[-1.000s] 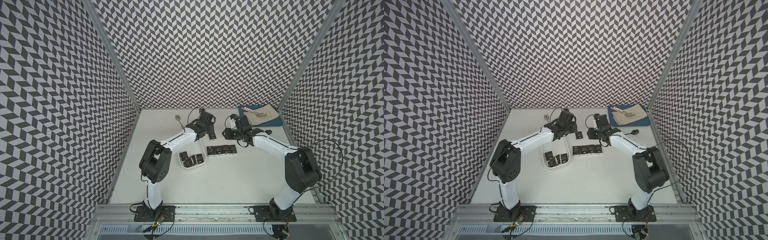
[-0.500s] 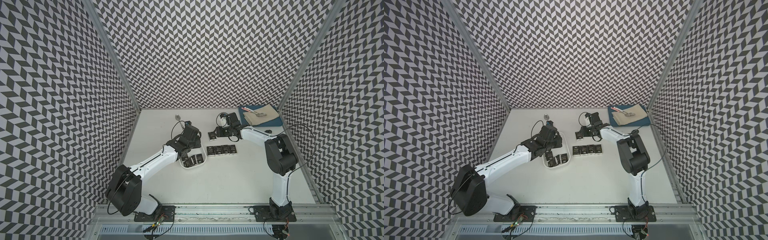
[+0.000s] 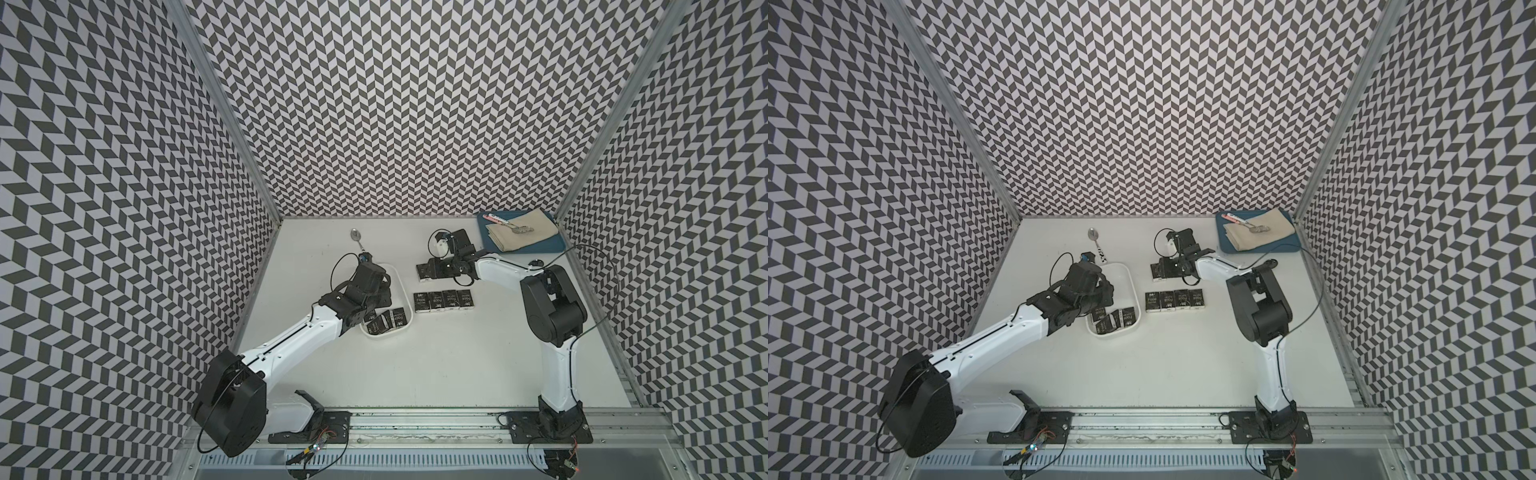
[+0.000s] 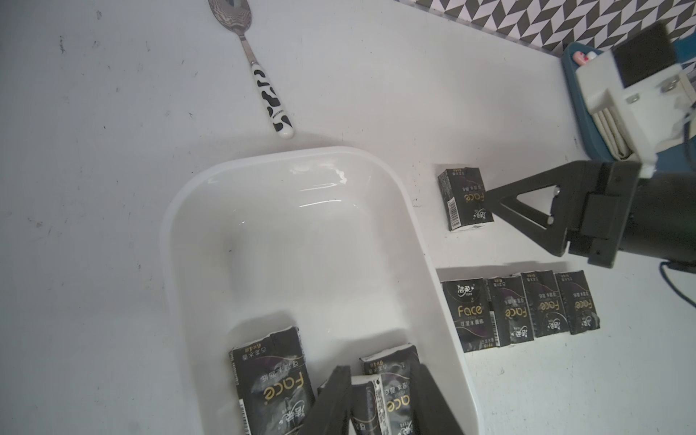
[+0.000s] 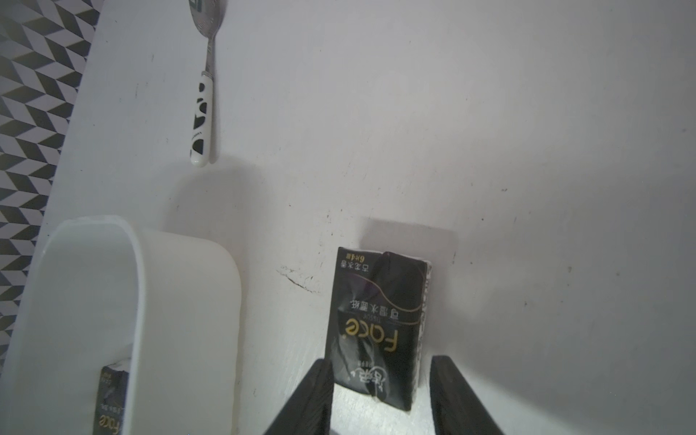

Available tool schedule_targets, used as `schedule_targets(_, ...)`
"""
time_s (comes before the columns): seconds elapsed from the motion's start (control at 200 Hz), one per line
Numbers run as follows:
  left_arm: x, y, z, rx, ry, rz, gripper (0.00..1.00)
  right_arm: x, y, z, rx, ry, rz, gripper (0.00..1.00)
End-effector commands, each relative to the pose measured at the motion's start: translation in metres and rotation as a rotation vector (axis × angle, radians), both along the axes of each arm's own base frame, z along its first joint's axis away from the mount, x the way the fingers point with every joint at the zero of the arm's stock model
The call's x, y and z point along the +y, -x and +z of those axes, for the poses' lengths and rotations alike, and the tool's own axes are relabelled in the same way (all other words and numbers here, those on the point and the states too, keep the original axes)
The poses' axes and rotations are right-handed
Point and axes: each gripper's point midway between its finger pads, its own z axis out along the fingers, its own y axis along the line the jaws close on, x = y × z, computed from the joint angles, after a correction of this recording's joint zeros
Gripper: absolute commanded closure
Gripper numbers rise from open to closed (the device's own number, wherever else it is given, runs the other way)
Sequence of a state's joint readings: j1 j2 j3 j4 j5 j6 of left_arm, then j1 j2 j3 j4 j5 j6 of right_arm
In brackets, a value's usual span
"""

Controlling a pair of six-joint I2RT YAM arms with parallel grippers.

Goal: Take the pocket tissues out of the storage box
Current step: Place the pocket tissues at the center of the board, then move the pocket tissues to the center of the board.

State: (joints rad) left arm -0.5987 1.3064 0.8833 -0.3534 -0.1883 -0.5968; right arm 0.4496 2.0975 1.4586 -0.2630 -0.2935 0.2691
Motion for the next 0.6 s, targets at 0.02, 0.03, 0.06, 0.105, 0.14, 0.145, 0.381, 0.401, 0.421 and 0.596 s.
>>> schedule_targets(0.02, -0.005, 0.002, 0.002, 0.0, 0.031, -0.02, 0.69, 0.007, -0.004, -0.011, 0.003, 0.006, 0.02, 0.54)
schedule_targets(0.03, -0.005, 0.002, 0.002, 0.0, 0.033, -0.021, 0.69, 0.007, -0.005, -0.011, 0.004, 0.007, 0.019, 0.54)
schedule_targets(0.06, -0.006, 0.002, 0.002, 0.003, 0.038, -0.024, 0.69, 0.006, -0.005, -0.015, 0.008, 0.012, 0.014, 0.54)
schedule_targets(0.105, -0.006, 0.003, 0.004, 0.002, 0.046, -0.027, 0.69, 0.006, -0.006, -0.019, 0.013, 0.016, 0.011, 0.55)
schedule_targets(0.14, -0.006, 0.004, 0.007, -0.005, 0.049, -0.03, 0.69, 0.006, -0.007, -0.022, 0.022, 0.022, 0.011, 0.57)
schedule_targets(0.145, -0.006, 0.004, 0.007, -0.005, 0.05, -0.029, 0.69, 0.006, -0.007, -0.023, 0.024, 0.022, 0.01, 0.57)
schedule_targets(0.381, -0.002, 0.003, 0.023, -0.039, 0.041, -0.025, 0.69, 0.001, -0.006, -0.044, 0.059, 0.057, -0.011, 0.72)
schedule_targets(0.401, -0.002, 0.003, 0.024, -0.042, 0.043, -0.025, 0.68, 0.0, -0.005, -0.045, 0.063, 0.06, -0.012, 0.74)
schedule_targets(0.421, -0.002, 0.003, 0.024, -0.042, 0.043, -0.026, 0.69, -0.001, -0.005, -0.047, 0.066, 0.063, -0.017, 0.76)
schedule_targets(0.596, 0.0, 0.003, 0.025, -0.042, 0.044, -0.028, 0.68, -0.022, -0.006, -0.05, 0.072, 0.098, -0.064, 0.82)
